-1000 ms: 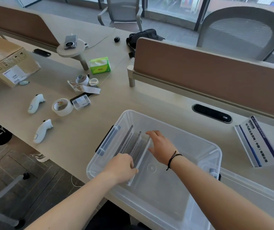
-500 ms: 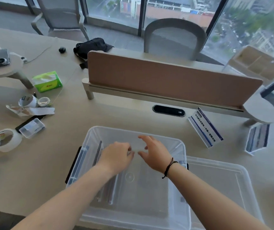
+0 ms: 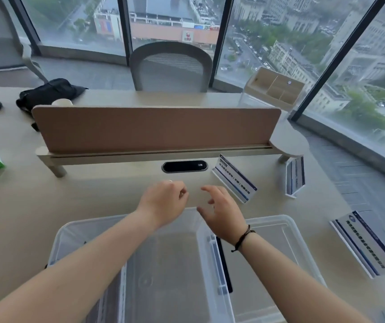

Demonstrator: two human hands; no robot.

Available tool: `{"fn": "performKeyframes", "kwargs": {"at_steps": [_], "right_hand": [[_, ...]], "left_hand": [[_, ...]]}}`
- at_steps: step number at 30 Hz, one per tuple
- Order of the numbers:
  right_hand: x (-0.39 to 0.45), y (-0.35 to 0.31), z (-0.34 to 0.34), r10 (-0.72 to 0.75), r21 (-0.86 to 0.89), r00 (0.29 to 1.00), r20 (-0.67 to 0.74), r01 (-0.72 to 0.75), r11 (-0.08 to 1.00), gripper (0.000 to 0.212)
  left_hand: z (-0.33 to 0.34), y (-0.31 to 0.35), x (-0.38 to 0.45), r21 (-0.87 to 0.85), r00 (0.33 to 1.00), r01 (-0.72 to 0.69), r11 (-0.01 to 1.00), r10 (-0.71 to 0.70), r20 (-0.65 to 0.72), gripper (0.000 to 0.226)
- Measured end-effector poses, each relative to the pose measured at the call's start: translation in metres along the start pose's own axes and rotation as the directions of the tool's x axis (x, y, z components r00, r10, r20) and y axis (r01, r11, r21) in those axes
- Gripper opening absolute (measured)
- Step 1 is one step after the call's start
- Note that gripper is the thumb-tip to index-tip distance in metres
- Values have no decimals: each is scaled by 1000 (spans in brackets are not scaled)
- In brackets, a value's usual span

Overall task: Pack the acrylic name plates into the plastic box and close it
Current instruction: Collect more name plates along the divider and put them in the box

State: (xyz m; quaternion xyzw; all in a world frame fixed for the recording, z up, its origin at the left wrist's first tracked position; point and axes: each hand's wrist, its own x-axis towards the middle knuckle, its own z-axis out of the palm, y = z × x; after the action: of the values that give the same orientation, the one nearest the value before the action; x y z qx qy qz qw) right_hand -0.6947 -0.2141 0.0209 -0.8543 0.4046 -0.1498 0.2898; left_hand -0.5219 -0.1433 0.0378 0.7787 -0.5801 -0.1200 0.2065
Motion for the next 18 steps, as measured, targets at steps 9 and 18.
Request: {"fn": "performKeyframes", "kwargs": {"at_steps": [9,18], "right_hand": [[40,93,-55,171,-2,981,-91,-172,985,47],[100,198,-65,350,-115,934,-72,-357,927,38]], "left_hand": [[28,55,100,104,995,-59,993,51,80,29],[96,83,198,291,964,-176,940,106,243,27]]}}
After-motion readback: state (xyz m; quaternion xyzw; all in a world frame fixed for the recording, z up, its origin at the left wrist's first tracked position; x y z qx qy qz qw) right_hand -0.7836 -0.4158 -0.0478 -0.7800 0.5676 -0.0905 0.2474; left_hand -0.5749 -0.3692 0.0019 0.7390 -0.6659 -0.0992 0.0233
